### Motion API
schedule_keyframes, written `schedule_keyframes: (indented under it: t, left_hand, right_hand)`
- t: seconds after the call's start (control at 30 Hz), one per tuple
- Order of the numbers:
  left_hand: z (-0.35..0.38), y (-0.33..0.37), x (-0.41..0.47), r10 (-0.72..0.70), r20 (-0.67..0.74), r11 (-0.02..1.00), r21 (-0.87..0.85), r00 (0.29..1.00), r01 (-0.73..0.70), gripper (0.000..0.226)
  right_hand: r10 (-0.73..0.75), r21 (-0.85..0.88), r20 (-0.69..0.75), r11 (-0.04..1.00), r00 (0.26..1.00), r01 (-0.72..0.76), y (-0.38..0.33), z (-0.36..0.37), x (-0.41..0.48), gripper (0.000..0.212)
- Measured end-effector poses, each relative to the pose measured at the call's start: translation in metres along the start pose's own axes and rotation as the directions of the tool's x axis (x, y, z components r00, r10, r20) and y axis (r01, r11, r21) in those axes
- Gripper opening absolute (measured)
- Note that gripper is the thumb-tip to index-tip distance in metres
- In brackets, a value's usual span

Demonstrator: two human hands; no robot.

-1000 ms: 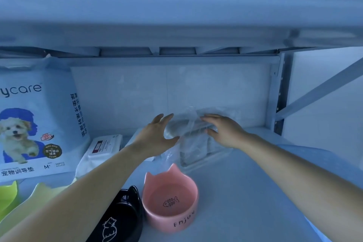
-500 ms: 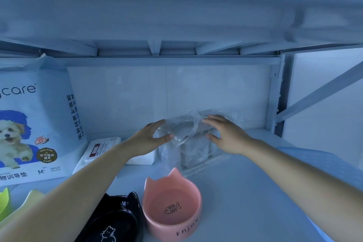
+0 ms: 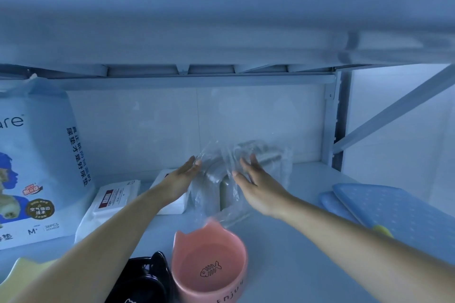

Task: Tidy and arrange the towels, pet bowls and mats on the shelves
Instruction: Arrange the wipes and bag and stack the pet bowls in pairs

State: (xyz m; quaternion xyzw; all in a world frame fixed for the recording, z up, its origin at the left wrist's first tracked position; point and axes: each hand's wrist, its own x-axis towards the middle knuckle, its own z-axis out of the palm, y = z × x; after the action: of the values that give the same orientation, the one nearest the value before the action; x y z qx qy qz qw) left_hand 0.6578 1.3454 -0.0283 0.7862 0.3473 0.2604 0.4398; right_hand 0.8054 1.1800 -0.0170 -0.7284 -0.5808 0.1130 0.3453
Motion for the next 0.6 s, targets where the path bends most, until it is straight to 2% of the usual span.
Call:
schedule_keyframes:
  t: [0.07,0.13,0.2,0.33,0.43,0.5,0.6]
  left_hand:
    - [0.004,0.002,0.002,-0.013,0.0,0.999,-0.053,1.0,0.013,0.082]
    - [0.014,0.005,0.0,0.014,0.032,0.996,-0.091,0.999,-0.011,0.061]
    - [0.026,0.012,-0.006,0.045,0.09,0.997,-0.069,0.995,-0.039,0.051]
    - [0.049,0.028,-0.02,0.114,0.192,0.993,-0.039,0.975,-0.108,0.066]
    - [0.053,0.036,-0.021,0.209,0.075,0.978,0.011,0.975,-0.21,0.049]
    - [0.052,0.039,-0.017,0.241,-0.019,0.97,0.049,0.97,-0.24,0.046]
    - [0.056,0.047,-0.009,0.212,0.012,0.976,0.042,0.977,-0.212,0.051]
  right_hand:
    - [0.047,0.005,0.021,0.999,0.999,-0.047,0.005,-0.004,0.007,0.067]
    - [0.094,-0.023,0.003,0.995,0.996,-0.094,0.015,-0.011,0.018,0.07]
    - [0.14,-0.063,-0.036,0.988,0.99,-0.142,0.029,-0.026,0.026,0.069]
    - [0.232,-0.019,-0.099,0.972,0.968,-0.235,0.055,-0.07,0.022,0.059]
    - [0.286,0.015,-0.198,0.957,0.938,-0.288,0.067,-0.087,0.014,0.045]
    - [0.342,0.026,-0.261,0.937,0.903,-0.348,0.071,-0.087,0.008,0.033]
    - [0.357,0.067,-0.3,0.933,0.884,-0.354,0.067,-0.085,0.002,0.037]
